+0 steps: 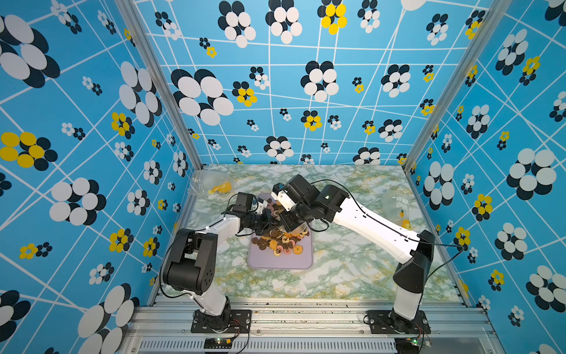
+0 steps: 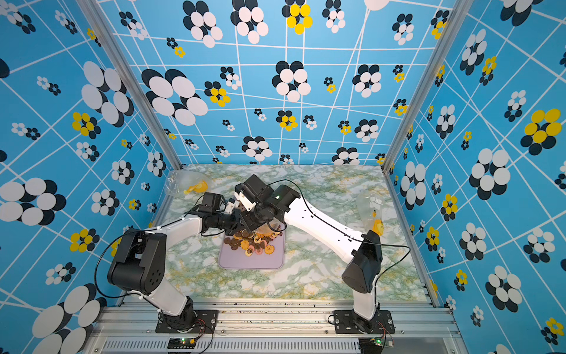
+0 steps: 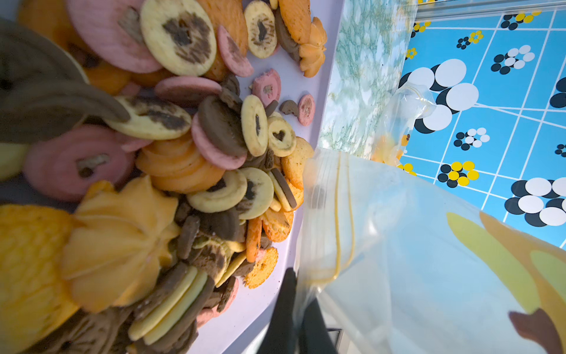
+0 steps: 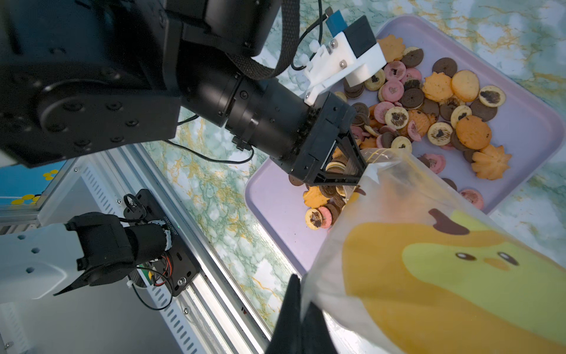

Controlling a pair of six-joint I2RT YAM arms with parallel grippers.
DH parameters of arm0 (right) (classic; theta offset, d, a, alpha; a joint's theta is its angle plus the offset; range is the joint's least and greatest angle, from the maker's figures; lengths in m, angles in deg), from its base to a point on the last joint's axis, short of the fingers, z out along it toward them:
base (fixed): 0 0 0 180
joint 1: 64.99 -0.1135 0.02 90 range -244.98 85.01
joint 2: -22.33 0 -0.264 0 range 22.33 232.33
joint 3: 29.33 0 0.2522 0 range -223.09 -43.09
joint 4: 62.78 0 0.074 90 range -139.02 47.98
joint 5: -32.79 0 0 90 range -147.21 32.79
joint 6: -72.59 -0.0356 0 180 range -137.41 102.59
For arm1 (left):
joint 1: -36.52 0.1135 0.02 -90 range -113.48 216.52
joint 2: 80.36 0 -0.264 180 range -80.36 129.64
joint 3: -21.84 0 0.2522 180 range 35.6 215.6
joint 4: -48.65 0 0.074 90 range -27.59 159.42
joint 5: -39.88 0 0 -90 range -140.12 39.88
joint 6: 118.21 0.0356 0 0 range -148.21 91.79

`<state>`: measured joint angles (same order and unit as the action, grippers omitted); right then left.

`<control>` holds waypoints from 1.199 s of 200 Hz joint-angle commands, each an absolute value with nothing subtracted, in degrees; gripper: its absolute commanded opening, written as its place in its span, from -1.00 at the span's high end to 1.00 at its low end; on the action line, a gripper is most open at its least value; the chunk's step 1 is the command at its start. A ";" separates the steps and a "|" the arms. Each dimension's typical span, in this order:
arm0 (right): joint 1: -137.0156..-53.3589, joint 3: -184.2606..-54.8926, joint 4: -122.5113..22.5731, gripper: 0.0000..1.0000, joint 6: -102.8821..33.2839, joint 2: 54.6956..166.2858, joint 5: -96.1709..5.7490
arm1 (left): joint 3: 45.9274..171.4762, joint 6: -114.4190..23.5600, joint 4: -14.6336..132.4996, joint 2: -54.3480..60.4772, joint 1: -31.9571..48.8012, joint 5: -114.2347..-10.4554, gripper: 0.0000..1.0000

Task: Pour cookies out of the ziploc bag
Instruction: 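Pour the cookies out of the ziploc bag onto the tray.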

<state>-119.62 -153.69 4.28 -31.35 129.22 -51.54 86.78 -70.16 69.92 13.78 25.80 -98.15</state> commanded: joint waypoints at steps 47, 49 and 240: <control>-120.10 -153.13 2.09 1.00 -30.53 126.39 -49.70 | 82.38 -66.55 75.47 9.18 29.59 -96.17 1.00; -120.14 -153.24 2.04 1.00 -30.56 126.45 -49.62 | 82.36 -66.47 75.55 9.06 29.58 -96.17 1.00; -120.18 -153.36 0.82 1.00 -28.97 126.07 -53.59 | 86.49 -71.63 67.60 13.05 25.01 -96.90 1.00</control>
